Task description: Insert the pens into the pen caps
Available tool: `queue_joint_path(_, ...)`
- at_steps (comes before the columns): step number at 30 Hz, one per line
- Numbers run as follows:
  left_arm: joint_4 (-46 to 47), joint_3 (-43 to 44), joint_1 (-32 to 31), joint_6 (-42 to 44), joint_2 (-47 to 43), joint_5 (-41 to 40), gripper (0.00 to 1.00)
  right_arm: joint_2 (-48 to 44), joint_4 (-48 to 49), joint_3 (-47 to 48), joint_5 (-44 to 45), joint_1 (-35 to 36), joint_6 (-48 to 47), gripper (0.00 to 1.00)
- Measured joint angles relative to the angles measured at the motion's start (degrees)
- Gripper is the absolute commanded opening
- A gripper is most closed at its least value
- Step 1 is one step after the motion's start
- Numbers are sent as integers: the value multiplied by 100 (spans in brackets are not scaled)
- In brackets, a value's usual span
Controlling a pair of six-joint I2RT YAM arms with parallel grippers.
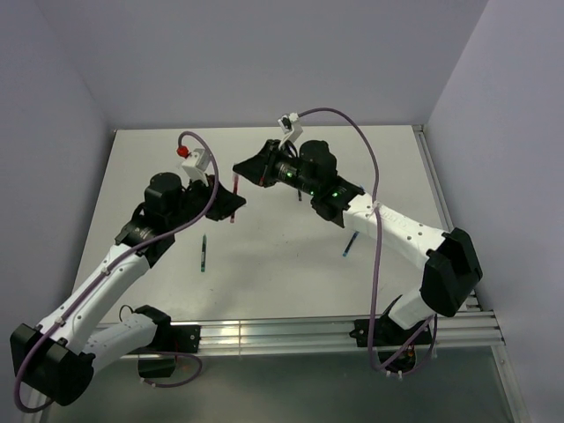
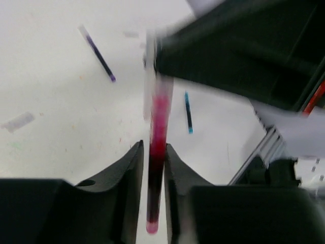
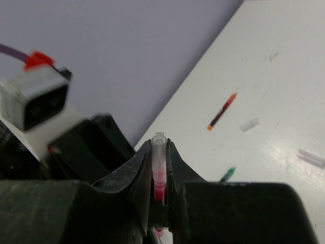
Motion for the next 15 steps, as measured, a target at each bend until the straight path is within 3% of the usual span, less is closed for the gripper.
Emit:
queue_joint_path(5, 564, 192, 195, -90, 92, -203, 46, 214, -730, 227, -330, -74, 68, 0)
queue_joint_path(15, 848, 487, 9, -81, 114, -310, 54, 638, -1775, 885, -411, -466, -28, 0)
